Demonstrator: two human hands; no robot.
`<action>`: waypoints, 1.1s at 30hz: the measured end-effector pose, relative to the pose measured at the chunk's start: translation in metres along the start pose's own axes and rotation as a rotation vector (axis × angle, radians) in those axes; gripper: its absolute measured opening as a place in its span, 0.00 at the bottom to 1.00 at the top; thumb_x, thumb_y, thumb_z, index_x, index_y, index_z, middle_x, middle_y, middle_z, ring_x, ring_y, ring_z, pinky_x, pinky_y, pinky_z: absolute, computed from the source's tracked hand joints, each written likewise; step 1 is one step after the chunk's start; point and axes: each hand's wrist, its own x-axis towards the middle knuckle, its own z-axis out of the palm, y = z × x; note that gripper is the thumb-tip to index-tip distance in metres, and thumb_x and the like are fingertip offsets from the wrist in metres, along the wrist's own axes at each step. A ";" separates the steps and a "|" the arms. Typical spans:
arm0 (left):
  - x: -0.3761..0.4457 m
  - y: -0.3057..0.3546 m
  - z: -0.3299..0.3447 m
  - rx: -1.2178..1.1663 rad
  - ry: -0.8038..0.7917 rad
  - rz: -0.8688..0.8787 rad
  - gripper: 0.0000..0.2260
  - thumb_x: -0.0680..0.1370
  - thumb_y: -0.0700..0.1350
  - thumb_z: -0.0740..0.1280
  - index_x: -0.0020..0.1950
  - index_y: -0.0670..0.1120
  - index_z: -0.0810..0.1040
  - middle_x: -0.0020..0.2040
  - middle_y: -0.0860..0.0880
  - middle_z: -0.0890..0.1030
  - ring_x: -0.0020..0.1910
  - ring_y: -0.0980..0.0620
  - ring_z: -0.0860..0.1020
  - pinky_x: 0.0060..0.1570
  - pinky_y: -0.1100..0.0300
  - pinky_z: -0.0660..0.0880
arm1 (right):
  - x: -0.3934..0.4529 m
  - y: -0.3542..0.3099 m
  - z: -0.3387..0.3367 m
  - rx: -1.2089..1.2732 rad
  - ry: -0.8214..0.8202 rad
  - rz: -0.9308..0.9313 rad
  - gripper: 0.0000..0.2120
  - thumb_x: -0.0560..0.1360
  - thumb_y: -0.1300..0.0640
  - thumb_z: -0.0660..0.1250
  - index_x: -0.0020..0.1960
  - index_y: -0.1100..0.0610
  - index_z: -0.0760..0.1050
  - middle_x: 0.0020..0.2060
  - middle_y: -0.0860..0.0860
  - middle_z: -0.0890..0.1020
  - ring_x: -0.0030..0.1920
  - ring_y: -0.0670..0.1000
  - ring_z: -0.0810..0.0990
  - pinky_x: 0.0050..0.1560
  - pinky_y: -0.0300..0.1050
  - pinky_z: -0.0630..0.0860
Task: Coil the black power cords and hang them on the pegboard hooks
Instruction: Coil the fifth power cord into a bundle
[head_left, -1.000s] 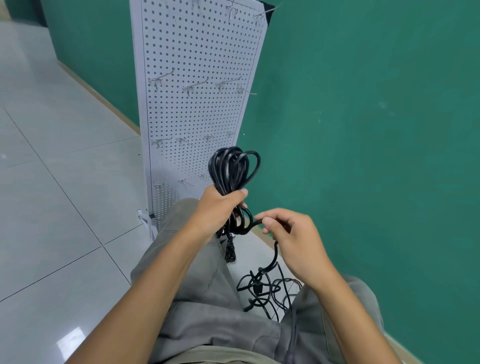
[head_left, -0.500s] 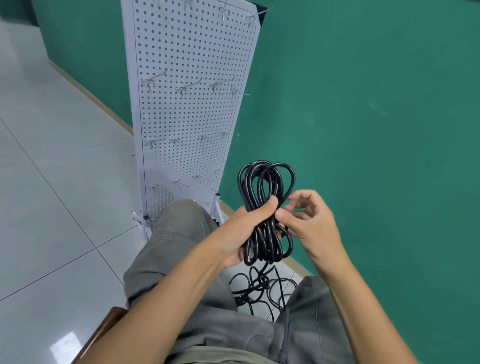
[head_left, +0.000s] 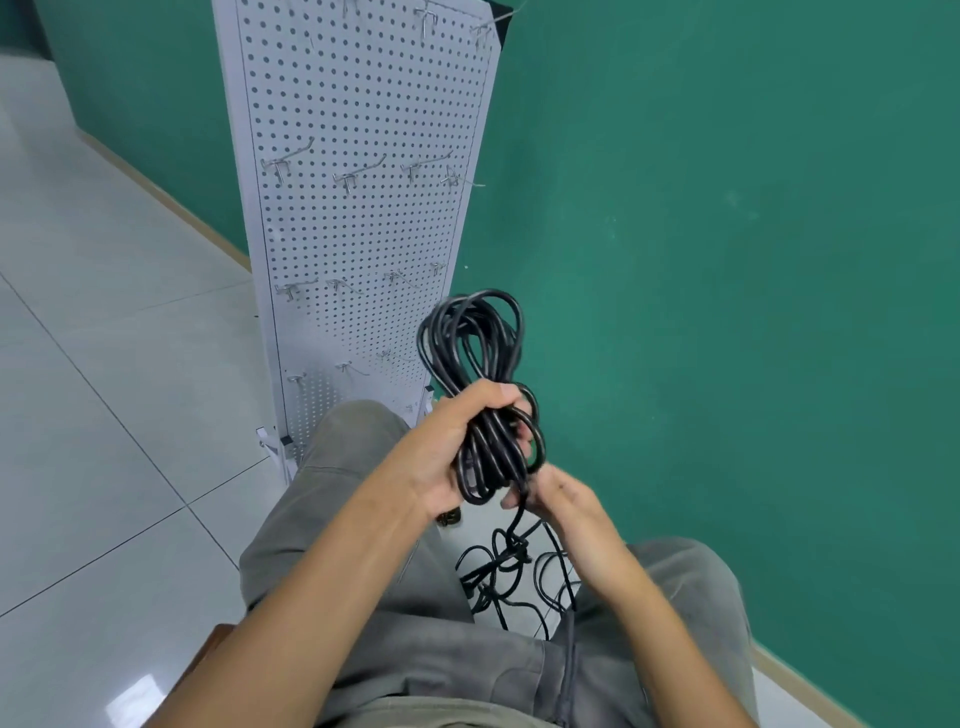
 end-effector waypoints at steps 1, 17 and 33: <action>0.000 0.003 -0.004 -0.015 0.016 0.025 0.05 0.71 0.44 0.72 0.37 0.45 0.80 0.35 0.50 0.77 0.31 0.54 0.77 0.34 0.61 0.78 | -0.001 0.007 -0.002 -0.075 0.007 0.008 0.14 0.85 0.52 0.59 0.54 0.60 0.80 0.48 0.53 0.86 0.54 0.49 0.83 0.64 0.47 0.74; 0.006 -0.012 -0.010 0.305 0.172 -0.129 0.04 0.78 0.39 0.69 0.50 0.40 0.80 0.40 0.43 0.80 0.35 0.49 0.79 0.32 0.59 0.78 | -0.010 -0.053 0.015 0.121 0.296 -0.202 0.08 0.83 0.64 0.63 0.49 0.62 0.81 0.40 0.57 0.83 0.43 0.49 0.81 0.50 0.43 0.80; 0.005 -0.034 0.002 0.352 0.134 0.005 0.06 0.74 0.42 0.68 0.47 0.47 0.84 0.42 0.46 0.83 0.43 0.48 0.80 0.43 0.52 0.77 | 0.014 -0.073 0.027 0.123 0.508 -0.116 0.19 0.86 0.54 0.59 0.42 0.45 0.83 0.54 0.55 0.85 0.48 0.55 0.80 0.54 0.58 0.79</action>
